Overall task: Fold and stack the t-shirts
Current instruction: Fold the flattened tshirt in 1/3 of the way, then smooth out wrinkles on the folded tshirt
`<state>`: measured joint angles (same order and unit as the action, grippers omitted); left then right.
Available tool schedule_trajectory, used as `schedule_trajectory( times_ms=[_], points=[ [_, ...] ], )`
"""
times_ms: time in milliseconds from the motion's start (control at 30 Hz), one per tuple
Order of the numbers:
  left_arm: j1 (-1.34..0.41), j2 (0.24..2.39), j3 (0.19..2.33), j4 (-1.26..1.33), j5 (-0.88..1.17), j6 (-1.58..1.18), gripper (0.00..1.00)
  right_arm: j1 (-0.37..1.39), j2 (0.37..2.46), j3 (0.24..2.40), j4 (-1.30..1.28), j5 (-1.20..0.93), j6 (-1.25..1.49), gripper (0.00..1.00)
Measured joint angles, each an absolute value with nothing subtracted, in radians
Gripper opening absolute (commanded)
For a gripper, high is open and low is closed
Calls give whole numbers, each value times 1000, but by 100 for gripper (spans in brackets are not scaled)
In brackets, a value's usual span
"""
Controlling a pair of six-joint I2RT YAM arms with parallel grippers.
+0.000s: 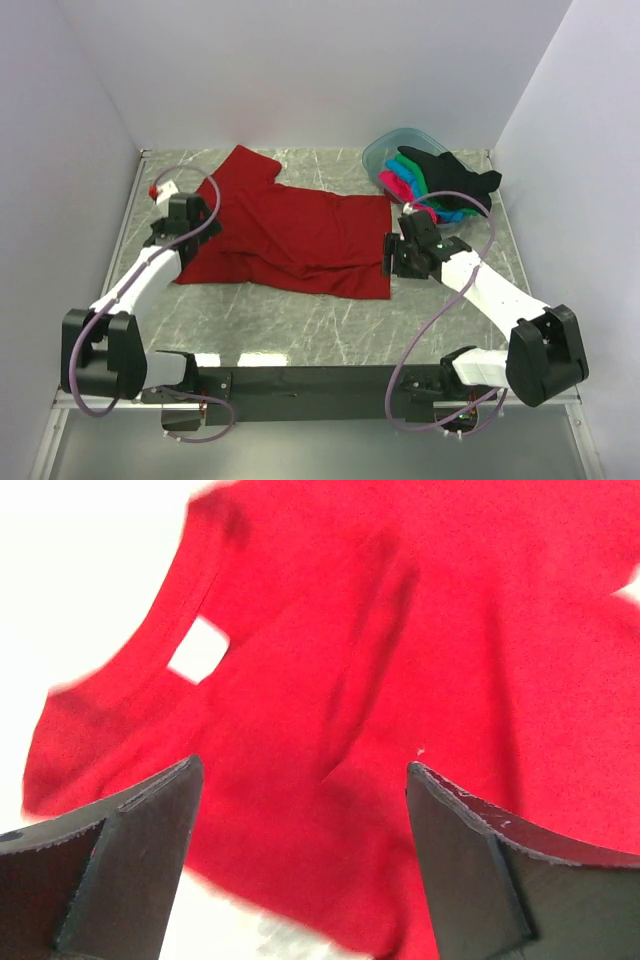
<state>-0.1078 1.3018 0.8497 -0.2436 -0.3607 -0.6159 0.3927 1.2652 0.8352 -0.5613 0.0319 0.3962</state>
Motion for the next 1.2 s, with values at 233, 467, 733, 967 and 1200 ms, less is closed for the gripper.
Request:
schedule_trajectory(
  times_ms=[233,467,733,967,1200],
  points=[
    [-78,1275,706,-331,-393,-708,93,393,1259,743,-544,-19,409,71],
    [71,1312,678,-351,-415,-781,89,397,1253,715,-486,-64,411,71],
    [168,1365,645,-316,-333,-799,79,397,1288,691,-429,-96,411,69],
    [199,1383,642,-279,-294,-797,58,400,1334,662,-392,-113,412,63],
    [204,1404,642,-243,-273,-784,14,402,1385,660,-366,-117,420,9]
  ],
)
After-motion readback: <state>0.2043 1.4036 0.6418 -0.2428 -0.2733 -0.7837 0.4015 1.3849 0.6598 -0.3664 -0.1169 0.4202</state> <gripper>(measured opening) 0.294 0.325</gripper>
